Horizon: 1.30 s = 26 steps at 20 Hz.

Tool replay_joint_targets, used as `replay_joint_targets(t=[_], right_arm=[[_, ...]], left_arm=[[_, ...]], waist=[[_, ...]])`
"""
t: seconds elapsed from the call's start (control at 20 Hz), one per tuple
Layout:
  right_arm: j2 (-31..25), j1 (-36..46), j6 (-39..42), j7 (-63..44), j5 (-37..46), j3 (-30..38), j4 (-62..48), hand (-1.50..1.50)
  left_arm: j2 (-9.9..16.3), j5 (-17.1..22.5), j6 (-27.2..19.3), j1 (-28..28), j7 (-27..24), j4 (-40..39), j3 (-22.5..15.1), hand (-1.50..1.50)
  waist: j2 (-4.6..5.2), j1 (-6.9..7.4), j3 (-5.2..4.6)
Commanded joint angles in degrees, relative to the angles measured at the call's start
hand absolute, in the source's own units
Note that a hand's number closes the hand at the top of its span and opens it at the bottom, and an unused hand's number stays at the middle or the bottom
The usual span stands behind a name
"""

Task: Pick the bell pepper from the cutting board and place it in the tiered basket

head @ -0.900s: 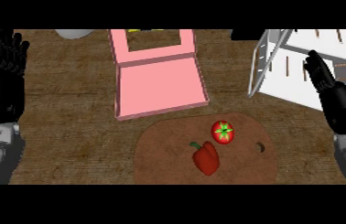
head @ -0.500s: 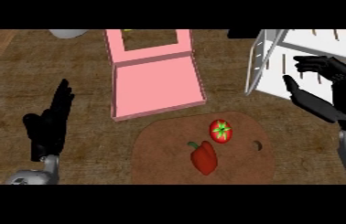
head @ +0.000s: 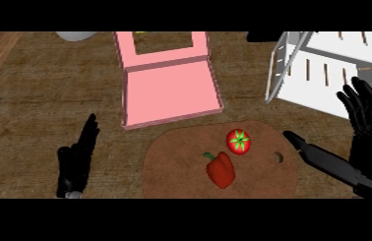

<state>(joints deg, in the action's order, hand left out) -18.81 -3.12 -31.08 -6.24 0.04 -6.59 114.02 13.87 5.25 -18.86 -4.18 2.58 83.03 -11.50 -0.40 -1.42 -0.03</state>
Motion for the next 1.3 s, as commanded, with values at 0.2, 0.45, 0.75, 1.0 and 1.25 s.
replay_joint_targets(t=[0.2, 0.45, 0.75, 1.0, 1.25], right_arm=[[-14.67, -10.99, 10.98, -20.93, 9.18, -11.11, 12.92, -1.50], [-24.76, -8.82, 17.96, -36.39, 17.69, -12.71, 21.70, -1.50], [-26.60, -1.66, 24.18, -56.84, 31.01, -19.37, 26.52, -1.50], [-19.50, 8.18, 25.23, -67.10, 38.45, -29.49, 21.80, -1.50], [-13.09, 14.00, 30.23, -70.16, 44.52, -36.12, 14.01, -1.50]], left_arm=[[-0.48, 0.27, 0.91, -1.73, -0.84, -1.50, -0.15, 0.00], [-2.70, -0.64, 0.09, -2.10, -2.24, -2.26, -1.61, 0.00], [-0.42, 0.03, 1.85, -0.90, -0.72, -1.06, -0.04, 0.00], [-0.55, -0.91, 2.48, -0.86, -2.66, -1.62, -0.49, 0.00], [-3.01, -2.01, 0.71, 0.70, -0.73, -2.86, -1.40, 0.00]], waist=[[0.10, 0.29, -0.44], [0.17, 0.87, -0.56], [0.27, 2.23, -0.39], [0.20, 2.43, -0.27], [0.28, 1.97, -0.16]])
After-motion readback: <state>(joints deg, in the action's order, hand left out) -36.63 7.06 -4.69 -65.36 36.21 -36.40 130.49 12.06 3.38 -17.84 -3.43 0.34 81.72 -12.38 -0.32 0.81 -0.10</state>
